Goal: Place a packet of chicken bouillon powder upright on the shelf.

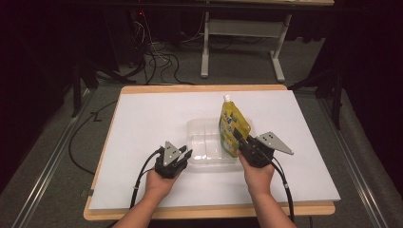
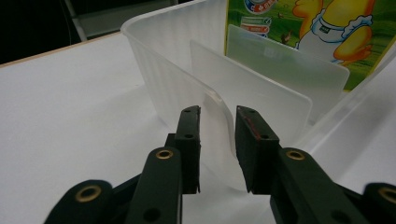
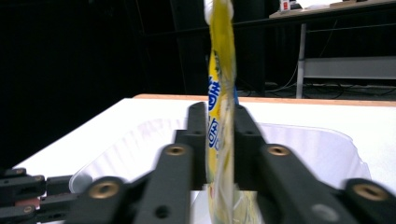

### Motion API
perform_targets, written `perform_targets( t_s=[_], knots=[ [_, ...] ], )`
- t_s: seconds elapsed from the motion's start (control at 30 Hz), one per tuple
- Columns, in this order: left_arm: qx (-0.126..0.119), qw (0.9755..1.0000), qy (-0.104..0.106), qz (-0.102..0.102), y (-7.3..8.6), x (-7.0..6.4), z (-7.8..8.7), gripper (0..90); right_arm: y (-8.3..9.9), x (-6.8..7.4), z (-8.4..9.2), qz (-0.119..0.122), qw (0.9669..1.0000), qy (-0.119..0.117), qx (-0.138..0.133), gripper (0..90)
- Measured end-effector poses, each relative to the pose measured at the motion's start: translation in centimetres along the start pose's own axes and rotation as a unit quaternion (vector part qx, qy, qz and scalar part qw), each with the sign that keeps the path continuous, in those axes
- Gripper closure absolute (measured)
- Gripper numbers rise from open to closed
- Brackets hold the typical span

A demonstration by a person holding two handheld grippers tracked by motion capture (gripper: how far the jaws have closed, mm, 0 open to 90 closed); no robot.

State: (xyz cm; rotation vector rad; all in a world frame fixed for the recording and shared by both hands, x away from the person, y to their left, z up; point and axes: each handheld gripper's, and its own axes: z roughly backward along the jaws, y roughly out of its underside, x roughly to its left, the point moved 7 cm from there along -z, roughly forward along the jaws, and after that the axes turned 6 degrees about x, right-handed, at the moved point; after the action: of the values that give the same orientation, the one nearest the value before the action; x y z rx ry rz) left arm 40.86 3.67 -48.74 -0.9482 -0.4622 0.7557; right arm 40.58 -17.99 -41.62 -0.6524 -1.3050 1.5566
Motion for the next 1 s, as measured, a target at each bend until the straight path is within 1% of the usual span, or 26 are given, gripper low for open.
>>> perform_targets(
  t_s=[0.03,0.13,0.2,0.27,0.3,0.37,0.4,0.47,0.5,0.53,0.6,0.63,0.67,0.7,0.73,0.77,0.8,0.83,0.87,0.9,0.93,0.97,1.0],
  knots=[
    [0.001,1.0,0.001,0.002,0.0,0.1,0.0,69.9,0.0,0.0,0.0,0.004,1.0,0.001,0.002,72.7],
    [-0.004,0.9999,0.008,0.013,-0.1,0.1,0.1,64.4,-0.1,0.2,0.0,0.006,0.9999,-0.01,0.009,60.1],
    [-0.007,0.9998,0.013,0.015,-0.2,0.1,0.4,60.1,-0.3,0.3,0.2,0.015,0.9997,-0.011,0.013,51.4],
    [-0.007,0.9997,0.016,0.018,-0.2,0.1,0.7,53.8,-0.5,0.2,0.5,0.028,0.9994,-0.012,0.015,44.2],
    [-0.007,0.9996,0.017,0.02,-0.2,0.1,0.9,50.4,-0.5,0.2,0.8,0.036,0.9992,-0.012,0.015,40.6],
    [-0.007,0.9996,0.017,0.022,-0.3,0.1,1.4,47.0,-0.5,0.1,1.5,0.047,0.9986,-0.015,0.017,34.6],
    [-0.006,0.9995,0.021,0.024,-0.3,0.2,1.7,45.4,-0.5,-0.1,2.0,0.051,0.9983,-0.018,0.02,31.7],
    [-0.007,0.9994,0.025,0.024,-0.4,0.4,2.4,43.2,-0.2,-0.6,3.2,0.066,0.9974,-0.016,0.023,28.3],
    [-0.008,0.9996,0.021,0.02,-0.4,0.7,2.8,42.3,-0.1,-1.0,3.9,0.072,0.9971,-0.017,0.021,27.9],
    [-0.011,0.9996,0.016,0.019,-0.4,1.1,3.2,41.3,0.0,-1.5,4.6,0.074,0.9969,-0.018,0.019,27.9],
    [-0.012,0.9996,0.012,0.024,-0.3,2.2,4.0,40.0,0.2,-3.1,5.9,0.085,0.9962,-0.004,0.018,27.9],
    [-0.01,0.9996,0.006,0.027,-0.2,2.9,4.3,39.2,0.3,-4.2,6.4,0.088,0.9959,0.008,0.02,28.2],
    [-0.009,0.9994,-0.001,0.032,-0.1,3.7,4.5,38.8,0.4,-5.5,6.9,0.085,0.9959,0.022,0.019,28.2],
    [-0.006,0.9993,-0.004,0.038,0.2,4.5,4.8,38.5,0.5,-6.9,7.4,0.077,0.9962,0.034,0.022,28.2],
    [0.003,0.9991,-0.011,0.042,0.5,5.3,5.0,37.9,0.7,-8.3,7.8,0.064,0.9967,0.044,0.024,28.5],
    [0.011,0.9988,-0.023,0.043,0.9,6.1,5.4,37.2,1.0,-9.7,8.2,0.053,0.9967,0.056,0.027,28.5],
    [0.012,0.9985,-0.03,0.044,1.3,6.9,5.9,37.1,1.6,-11.2,8.6,0.045,0.9955,0.079,0.027,28.8],
    [0.015,0.9984,-0.034,0.043,1.8,7.5,6.5,36.9,2.4,-12.5,9.0,0.04,0.994,0.101,0.019,30.6],
    [0.019,0.998,-0.039,0.046,2.5,8.2,7.1,36.6,3.4,-13.7,9.3,0.022,0.9932,0.112,0.02,30.6],
    [0.023,0.9975,-0.041,0.053,3.3,8.7,7.6,36.6,4.2,-14.6,9.5,-0.001,0.9929,0.114,0.033,30.8],
    [0.027,0.9965,-0.044,0.066,4.0,9.2,7.9,36.6,4.6,-15.0,9.6,-0.006,0.9927,0.112,0.044,31.8],
    [0.029,0.9951,-0.043,0.085,4.4,9.7,8.2,36.6,4.7,-15.1,9.8,0.004,0.9926,0.113,0.044,33.2],
    [0.028,0.9935,-0.042,0.102,4.5,10.0,8.3,36.0,4.7,-15.1,9.9,0.004,0.9931,0.111,0.037,33.3]
  ],
)
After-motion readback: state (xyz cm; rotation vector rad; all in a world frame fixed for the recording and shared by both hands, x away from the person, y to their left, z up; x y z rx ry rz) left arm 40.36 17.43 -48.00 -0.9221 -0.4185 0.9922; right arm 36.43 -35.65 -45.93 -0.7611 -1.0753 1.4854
